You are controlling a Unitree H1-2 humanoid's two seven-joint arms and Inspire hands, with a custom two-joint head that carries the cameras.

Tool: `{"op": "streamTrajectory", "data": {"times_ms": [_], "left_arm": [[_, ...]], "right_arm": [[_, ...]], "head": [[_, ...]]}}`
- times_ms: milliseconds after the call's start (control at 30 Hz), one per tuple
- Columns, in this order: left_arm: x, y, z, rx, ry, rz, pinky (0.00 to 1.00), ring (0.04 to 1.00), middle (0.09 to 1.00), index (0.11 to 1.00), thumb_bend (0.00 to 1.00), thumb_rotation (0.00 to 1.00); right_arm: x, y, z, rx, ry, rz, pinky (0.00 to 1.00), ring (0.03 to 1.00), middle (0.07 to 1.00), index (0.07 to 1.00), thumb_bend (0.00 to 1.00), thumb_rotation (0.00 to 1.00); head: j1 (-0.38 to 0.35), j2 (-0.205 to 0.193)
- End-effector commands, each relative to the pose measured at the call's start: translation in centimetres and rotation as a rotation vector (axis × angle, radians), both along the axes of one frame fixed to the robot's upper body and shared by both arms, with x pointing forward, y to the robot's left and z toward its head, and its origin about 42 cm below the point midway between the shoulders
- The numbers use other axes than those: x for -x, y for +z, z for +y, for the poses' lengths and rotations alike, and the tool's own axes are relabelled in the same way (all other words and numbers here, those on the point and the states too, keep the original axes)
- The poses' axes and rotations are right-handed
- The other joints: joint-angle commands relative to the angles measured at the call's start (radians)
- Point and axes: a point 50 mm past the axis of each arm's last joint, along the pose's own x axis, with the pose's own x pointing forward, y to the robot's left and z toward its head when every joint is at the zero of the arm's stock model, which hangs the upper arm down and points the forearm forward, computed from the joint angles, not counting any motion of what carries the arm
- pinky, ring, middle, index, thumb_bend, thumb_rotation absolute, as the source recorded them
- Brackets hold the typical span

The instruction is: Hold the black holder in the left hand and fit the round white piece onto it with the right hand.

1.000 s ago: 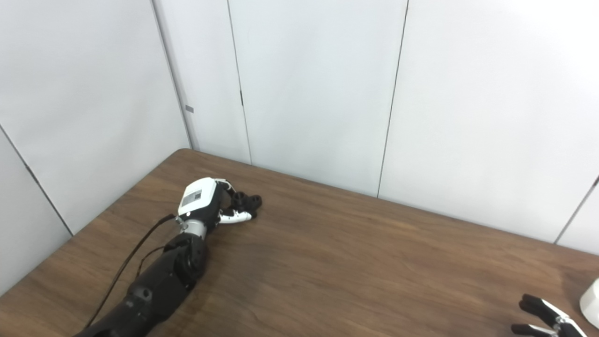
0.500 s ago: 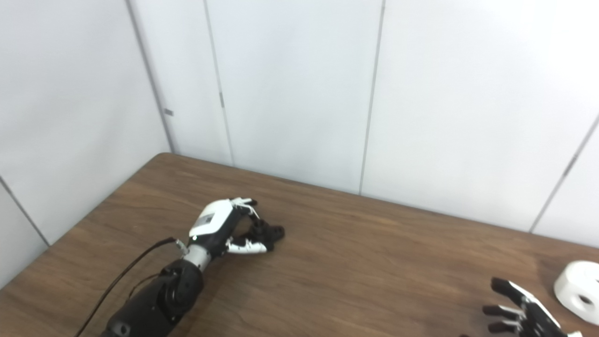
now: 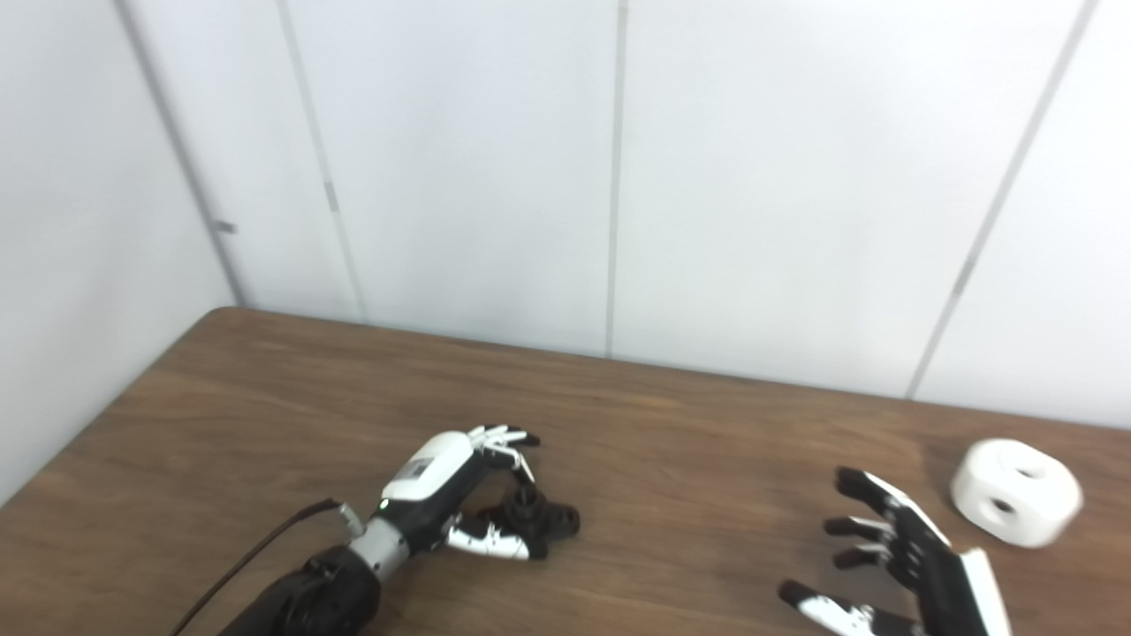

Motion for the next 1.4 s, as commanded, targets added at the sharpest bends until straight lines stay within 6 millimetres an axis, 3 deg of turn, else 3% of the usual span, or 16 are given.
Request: {"op": "streamTrajectory", "data": {"times_ms": [0, 267, 433, 667, 1033, 1167, 1367], "left_arm": [[0.7, -0.6, -1.7, -0.013, -0.086, 0.035, 0.86, 0.911, 0.865, 0.481, 0.52, 0.06], [1.7, -2.2, -3.7, -0.004, -0.164, 0.106, 0.88, 0.927, 0.872, 0.482, 0.52, 0.06], [1.9, -2.9, -4.4, -0.095, -0.208, 0.117, 0.95, 0.931, 0.877, 0.482, 0.52, 0.06], [2.2, -3.6, -4.7, -0.163, -0.205, 0.150, 0.98, 0.938, 0.874, 0.483, 0.52, 0.06], [2.3, -3.9, -4.4, -0.251, -0.156, 0.154, 0.93, 0.910, 0.851, 0.484, 0.52, 0.06], [2.3, -4.2, -4.2, -0.288, -0.146, 0.155, 0.93, 0.907, 0.853, 0.484, 0.52, 0.06], [2.3, -4.7, -3.6, -0.304, -0.129, 0.173, 0.95, 0.911, 0.859, 0.484, 0.52, 0.06]], "right_arm": [[-0.6, 1.6, 0.4, 0.009, 0.017, -0.099, 0.51, 0.639, 0.794, 0.784, 0.62, 0.00], [-1.0, 1.1, 0.9, 0.022, 0.013, -0.116, 0.50, 0.627, 0.783, 0.775, 0.63, 0.00], [-1.0, 1.2, 1.0, 0.016, 0.008, -0.116, 0.51, 0.635, 0.782, 0.776, 0.64, 0.00], [-1.0, 1.3, 1.1, 0.014, 0.011, -0.110, 0.51, 0.631, 0.783, 0.777, 0.64, 0.00], [-1.1, 1.6, 0.9, 0.020, 0.013, -0.125, 0.51, 0.637, 0.784, 0.775, 0.65, 0.00], [-1.2, 2.8, 0.7, 0.029, 0.010, -0.150, 0.51, 0.625, 0.787, 0.775, 0.65, 0.03], [-1.8, 6.3, -0.8, 0.134, 0.020, -0.213, 0.48, 0.614, 0.783, 0.766, 0.66, 0.01]], "head": [[-0.003, 0.002], [-0.055, 0.020], [-0.071, 0.027], [-0.095, 0.040], [-0.139, 0.045], [-0.166, 0.045], [-0.237, 0.034]]}}
